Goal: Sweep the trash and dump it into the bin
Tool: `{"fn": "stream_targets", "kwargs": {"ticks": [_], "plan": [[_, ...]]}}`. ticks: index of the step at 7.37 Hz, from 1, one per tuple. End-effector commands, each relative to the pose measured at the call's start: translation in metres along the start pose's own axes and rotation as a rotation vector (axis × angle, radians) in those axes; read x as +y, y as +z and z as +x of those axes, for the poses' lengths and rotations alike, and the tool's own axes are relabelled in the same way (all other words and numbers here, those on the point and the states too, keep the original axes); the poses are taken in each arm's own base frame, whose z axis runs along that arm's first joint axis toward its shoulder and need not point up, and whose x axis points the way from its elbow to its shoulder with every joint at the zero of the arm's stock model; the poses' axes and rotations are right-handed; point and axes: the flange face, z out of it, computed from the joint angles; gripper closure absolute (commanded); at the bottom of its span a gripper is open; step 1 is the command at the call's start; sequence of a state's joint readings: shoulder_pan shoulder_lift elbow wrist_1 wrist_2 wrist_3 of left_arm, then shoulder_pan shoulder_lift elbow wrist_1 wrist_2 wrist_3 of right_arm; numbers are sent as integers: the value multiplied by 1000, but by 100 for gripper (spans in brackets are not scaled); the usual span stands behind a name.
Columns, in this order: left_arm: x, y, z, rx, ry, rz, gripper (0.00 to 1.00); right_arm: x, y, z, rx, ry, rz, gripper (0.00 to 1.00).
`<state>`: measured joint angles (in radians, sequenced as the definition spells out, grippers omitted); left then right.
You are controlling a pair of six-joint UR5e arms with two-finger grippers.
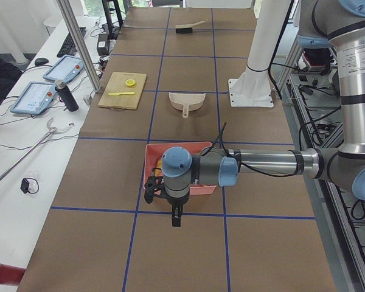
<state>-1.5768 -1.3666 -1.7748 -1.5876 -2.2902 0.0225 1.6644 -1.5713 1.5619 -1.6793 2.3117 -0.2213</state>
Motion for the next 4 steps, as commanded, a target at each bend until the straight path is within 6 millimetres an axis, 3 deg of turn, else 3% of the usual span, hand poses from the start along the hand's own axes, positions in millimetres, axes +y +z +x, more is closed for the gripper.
{"fn": "stream_targets", "kwargs": {"ticks": [1,4], "plan": [[0,0,0,0,-1,0,2,-3,-2,-1,2,-4,4,0],[1,0,0,2,-2,-1,2,-2,-1,-1,0,-2,2,0]]}}
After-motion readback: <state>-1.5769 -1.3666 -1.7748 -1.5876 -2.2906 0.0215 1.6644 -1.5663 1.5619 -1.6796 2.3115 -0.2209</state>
